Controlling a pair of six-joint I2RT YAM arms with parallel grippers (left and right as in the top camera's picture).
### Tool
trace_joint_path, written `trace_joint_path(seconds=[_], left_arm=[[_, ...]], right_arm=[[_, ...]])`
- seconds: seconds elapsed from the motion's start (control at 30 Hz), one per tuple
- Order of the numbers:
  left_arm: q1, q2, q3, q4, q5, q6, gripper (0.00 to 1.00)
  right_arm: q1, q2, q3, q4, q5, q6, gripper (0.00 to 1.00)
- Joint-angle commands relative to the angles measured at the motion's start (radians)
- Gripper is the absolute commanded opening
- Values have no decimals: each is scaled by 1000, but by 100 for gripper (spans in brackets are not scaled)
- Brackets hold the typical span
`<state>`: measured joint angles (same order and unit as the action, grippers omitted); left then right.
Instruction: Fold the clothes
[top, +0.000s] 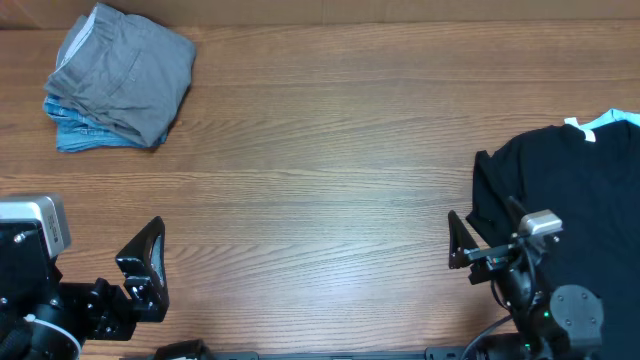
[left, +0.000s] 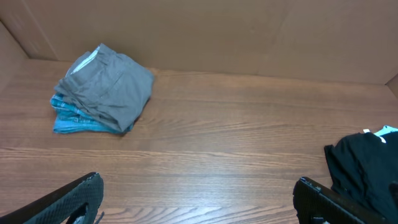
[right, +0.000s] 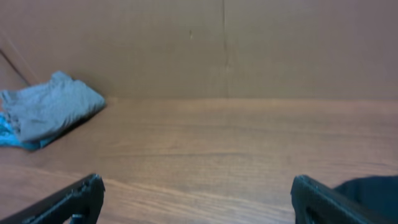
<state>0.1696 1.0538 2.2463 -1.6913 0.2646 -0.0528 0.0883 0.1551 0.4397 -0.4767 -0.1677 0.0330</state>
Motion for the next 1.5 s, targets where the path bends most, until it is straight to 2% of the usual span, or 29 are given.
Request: trace_joint_path(seconds=[0.0,0.13,0.27,0.5,1.47], left_arm=[[-7,2,0,2,-6,-14,100],[-7,2,0,2,-6,-14,100],[-7,2,0,2,-6,-14,100],[-7,2,0,2,-6,-14,100],[-7,2,-1,2,-1,-18,100]], right_arm=[[-6,-79,-126,84,8,-2,100],[-5,-151,-248,168,5,28,100],[-5,-152,-328,217,-6,78,100],[-5,-152,-400,342,-16,79,100],[-5,-152,-407,359,-16,79,100]])
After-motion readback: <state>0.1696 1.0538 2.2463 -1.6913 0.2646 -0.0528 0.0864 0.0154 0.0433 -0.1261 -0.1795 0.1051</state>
